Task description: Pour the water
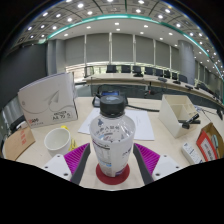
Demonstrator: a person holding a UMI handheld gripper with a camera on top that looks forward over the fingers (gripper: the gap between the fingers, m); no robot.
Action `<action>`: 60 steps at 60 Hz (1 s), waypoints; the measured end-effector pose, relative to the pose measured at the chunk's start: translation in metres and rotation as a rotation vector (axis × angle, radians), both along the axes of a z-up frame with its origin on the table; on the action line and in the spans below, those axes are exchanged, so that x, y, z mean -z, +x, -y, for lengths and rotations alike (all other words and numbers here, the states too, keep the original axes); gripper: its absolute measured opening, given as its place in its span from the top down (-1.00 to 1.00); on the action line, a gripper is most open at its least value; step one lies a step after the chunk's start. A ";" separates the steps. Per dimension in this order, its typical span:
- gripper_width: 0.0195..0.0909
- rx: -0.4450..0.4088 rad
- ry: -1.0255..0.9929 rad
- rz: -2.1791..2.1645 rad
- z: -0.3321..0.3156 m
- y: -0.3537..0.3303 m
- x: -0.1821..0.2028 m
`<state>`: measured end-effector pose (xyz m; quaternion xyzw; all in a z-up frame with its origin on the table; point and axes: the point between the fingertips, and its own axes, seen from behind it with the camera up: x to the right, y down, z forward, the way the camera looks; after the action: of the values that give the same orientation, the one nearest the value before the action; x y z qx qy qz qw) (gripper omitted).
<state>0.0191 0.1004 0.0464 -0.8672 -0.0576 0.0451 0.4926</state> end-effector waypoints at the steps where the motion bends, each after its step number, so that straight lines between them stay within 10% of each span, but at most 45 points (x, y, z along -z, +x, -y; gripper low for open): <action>1: -0.83 0.002 -0.006 -0.002 0.002 0.000 -0.001; 34: -0.86 0.161 -0.038 0.092 0.187 -0.053 -0.173; 60: -0.86 0.211 -0.085 0.158 0.297 -0.086 -0.189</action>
<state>-0.0669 -0.1970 0.2358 -0.8893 -0.0026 -0.0728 0.4515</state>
